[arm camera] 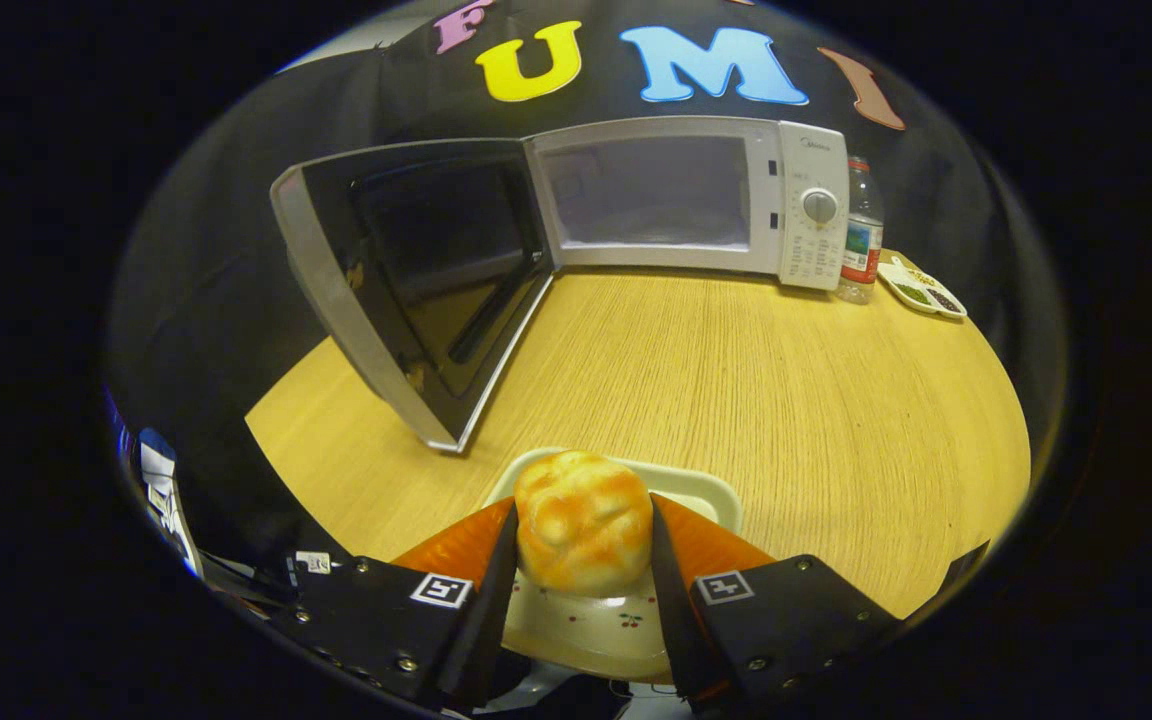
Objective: Open the microwave, put the food inside, and close the microwave door.
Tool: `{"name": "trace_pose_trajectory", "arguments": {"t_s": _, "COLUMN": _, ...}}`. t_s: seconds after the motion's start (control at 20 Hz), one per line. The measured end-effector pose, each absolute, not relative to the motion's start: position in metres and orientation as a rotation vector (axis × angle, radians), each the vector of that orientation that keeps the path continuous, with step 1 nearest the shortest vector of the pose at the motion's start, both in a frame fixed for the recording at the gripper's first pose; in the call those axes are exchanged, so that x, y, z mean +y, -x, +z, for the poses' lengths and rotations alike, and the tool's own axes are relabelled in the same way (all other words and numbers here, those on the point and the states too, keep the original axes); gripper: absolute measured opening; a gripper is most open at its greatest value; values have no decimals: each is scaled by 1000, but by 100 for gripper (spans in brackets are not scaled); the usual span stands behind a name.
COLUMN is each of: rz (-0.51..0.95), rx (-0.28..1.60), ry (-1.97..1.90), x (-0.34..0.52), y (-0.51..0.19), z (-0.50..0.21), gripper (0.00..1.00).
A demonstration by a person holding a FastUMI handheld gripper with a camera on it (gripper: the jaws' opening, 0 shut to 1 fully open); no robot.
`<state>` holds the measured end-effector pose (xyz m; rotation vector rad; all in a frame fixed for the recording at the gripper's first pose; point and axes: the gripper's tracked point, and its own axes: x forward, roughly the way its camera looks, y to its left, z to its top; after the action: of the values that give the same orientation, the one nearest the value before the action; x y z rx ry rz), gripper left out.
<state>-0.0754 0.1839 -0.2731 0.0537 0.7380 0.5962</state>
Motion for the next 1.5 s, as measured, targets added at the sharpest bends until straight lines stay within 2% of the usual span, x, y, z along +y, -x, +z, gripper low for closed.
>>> {"name": "trace_pose_trajectory", "arguments": {"t_s": 0.7, "rz": 463, "rx": 500, "ry": -303, "x": 255, "y": -73, "z": -196, "gripper": 66}}
{"name": "trace_pose_trajectory", "arguments": {"t_s": 1.5, "rz": 257, "rx": 331, "ry": -387, "x": 299, "y": -255, "z": -211, "gripper": 66}}
